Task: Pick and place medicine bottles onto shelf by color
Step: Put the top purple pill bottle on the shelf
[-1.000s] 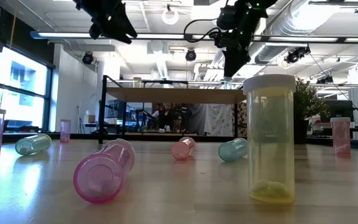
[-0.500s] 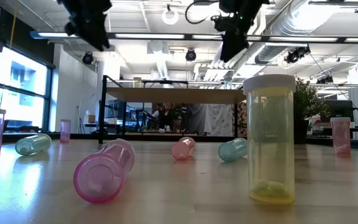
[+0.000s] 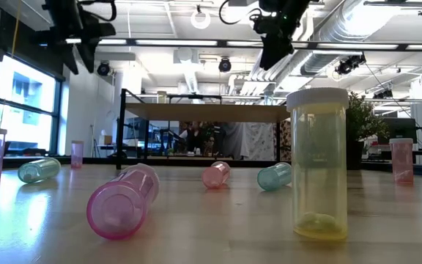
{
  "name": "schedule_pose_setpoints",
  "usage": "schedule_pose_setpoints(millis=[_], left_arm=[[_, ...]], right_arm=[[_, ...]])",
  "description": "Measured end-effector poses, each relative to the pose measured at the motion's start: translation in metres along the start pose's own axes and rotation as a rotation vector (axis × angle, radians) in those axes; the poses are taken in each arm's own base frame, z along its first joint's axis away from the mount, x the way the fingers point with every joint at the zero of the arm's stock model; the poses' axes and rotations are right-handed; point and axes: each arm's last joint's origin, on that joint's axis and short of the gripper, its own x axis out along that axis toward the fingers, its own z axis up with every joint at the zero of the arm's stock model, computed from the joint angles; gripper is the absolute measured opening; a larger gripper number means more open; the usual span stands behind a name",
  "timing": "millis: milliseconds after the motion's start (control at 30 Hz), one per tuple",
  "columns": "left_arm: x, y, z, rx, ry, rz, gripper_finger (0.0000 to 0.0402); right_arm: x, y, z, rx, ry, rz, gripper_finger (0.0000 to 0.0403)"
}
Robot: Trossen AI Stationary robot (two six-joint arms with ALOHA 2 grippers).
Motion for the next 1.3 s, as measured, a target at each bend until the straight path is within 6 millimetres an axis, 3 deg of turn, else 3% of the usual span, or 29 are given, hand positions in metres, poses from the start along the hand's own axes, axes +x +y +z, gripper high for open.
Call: schedule_pose_setpoints(millis=[300,567,833,1000,1300], left_arm=[[0.038,0.014,-0.013,-0.086,0.138,0.055,0.0184],[0.049,0.025,-0.012,-0.175,0.205,0.026,0.0185],[0.074,0.029,-0.027,-0.274,0.317,-0.030,0.0229],[0.080,0.027,-0.028,-0.308,0.298,-0.045,0.0250],[0.098,0.025,-0.034,-0.392,0.255,-0.059,0.0241]], right_arm=[[0.000,0.000,-0.002,0.000,0.016,0.004,0.0165],[0.000,0.000,-0.002,-0.007,0.017,0.005,0.0165],[0.001,0.001,-0.002,-0.015,0.015,0.011,0.0165],[0.001,0.001,-0.002,-0.018,0.015,0.012,0.0165],[0.001,0.001,-0.002,-0.015,0.014,0.011,0.0165]])
